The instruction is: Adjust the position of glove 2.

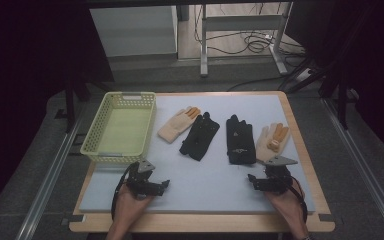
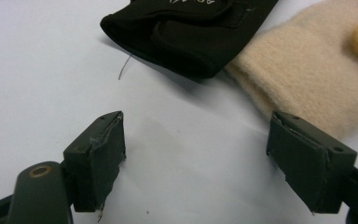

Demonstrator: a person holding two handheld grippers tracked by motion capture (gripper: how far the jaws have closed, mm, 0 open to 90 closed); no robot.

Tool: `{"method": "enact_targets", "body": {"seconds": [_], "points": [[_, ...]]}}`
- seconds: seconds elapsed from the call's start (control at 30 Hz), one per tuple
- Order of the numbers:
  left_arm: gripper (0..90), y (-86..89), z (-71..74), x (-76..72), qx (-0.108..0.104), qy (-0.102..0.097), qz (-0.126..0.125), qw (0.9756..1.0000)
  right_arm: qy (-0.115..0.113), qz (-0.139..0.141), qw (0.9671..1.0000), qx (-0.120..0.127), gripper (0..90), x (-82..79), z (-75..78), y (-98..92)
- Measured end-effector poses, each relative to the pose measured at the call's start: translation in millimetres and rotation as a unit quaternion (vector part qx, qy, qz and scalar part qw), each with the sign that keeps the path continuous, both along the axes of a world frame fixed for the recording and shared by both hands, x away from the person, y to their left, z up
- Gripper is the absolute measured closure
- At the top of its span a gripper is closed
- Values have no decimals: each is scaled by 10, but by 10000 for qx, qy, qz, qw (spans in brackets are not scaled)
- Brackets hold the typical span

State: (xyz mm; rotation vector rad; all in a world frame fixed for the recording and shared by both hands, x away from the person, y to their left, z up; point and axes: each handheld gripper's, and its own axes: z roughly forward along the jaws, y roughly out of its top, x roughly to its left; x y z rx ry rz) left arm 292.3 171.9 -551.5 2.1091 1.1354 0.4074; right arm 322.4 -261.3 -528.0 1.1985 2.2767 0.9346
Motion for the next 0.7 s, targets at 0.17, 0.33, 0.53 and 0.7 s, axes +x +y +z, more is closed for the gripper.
{"method": "enact_targets", "body": {"seconds": [0.17,0.33,0.53,0.7], "points": [[67,0,0,0,1,-1,0,10000,1,58,10000,56,188,7,19,17],[67,0,0,0,1,-1,-1,10000,-12,62,9999,86,188,23,31,32],[67,0,0,0,-1,-2,0,10000,-16,195,9998,61,186,41,53,73],[67,0,0,0,-1,-1,0,10000,47,280,9995,126,188,61,98,119]]}}
